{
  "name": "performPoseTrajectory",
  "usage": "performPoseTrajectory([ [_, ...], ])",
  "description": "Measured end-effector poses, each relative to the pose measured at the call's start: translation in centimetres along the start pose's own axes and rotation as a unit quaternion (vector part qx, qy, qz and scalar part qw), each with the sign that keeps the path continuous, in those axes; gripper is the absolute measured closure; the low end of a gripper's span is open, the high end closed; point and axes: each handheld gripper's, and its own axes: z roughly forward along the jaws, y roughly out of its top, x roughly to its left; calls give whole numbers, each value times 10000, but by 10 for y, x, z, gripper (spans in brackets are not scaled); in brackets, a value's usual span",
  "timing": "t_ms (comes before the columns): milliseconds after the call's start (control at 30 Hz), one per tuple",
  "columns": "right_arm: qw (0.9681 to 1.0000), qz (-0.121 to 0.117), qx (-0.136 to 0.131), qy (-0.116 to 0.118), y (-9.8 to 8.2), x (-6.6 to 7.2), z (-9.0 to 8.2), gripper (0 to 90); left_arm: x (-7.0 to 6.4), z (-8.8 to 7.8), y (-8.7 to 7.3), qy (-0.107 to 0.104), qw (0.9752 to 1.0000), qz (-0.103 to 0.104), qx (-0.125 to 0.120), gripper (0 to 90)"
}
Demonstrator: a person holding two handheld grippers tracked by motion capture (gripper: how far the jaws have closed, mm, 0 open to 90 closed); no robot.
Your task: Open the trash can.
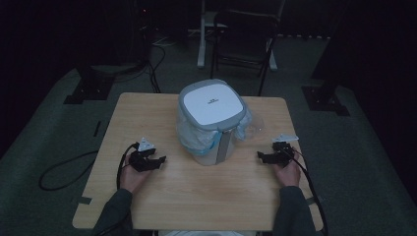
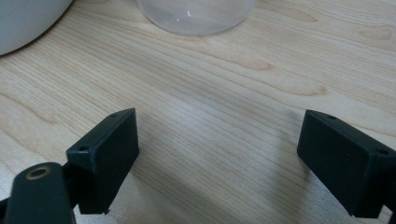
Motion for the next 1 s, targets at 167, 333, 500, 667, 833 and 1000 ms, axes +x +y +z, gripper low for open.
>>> performPoseTrajectory([
  [167,10000,14,5,-11,0,1,0,119,3,-4,3,-106,9999,-97,-81,400],
  [333,10000,21,1,-14,0,1,0,119,6,-10,8,-159,9996,-136,-211,401],
  [500,10000,25,1,-22,0,1,0,120,10,-16,16,-267,9992,-154,-268,402],
  [667,10000,34,-3,-28,0,1,0,122,14,-21,27,-309,9991,-132,-274,406],
  [833,10000,34,-2,-28,0,1,0,121,16,-24,35,-317,9991,-49,-291,422],
  [1000,10000,35,-3,-30,0,1,0,122,18,-29,49,-295,9991,-9,-305,439],
])
